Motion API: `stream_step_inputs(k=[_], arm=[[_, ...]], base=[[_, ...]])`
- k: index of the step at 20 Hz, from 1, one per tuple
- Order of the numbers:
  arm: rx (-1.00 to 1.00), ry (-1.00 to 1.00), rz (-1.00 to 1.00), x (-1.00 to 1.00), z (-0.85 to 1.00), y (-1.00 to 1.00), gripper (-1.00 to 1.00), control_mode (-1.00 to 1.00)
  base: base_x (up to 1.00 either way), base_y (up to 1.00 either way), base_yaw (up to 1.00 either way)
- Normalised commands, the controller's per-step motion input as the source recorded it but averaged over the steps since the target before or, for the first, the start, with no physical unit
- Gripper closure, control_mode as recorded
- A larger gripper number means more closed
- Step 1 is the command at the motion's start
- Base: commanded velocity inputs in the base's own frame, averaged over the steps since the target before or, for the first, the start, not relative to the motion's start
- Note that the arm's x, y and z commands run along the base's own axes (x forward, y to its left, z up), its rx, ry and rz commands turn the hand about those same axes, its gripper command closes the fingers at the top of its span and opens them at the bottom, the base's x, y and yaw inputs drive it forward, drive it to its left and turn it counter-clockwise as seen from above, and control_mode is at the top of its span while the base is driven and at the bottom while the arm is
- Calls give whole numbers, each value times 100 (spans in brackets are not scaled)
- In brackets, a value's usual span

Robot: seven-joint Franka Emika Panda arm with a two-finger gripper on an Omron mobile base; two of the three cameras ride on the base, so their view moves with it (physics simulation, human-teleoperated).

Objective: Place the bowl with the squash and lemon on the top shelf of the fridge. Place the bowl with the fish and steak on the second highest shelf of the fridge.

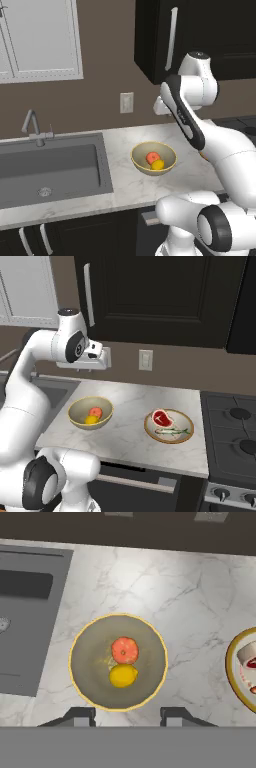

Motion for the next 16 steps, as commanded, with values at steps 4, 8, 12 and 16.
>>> stream_step_inputs(k=[4,8,12,16], arm=[[4,-1,-2,-4,-14,-32,-100,-100],[2,2,-23,-7,-54,-43,-100,-100],[0,1,-29,0,-62,-29,-100,-100],[0,3,-27,0,-74,-6,-100,-100]], base=[[0,0,0],[0,0,0],[0,0,0],[0,0,0]])
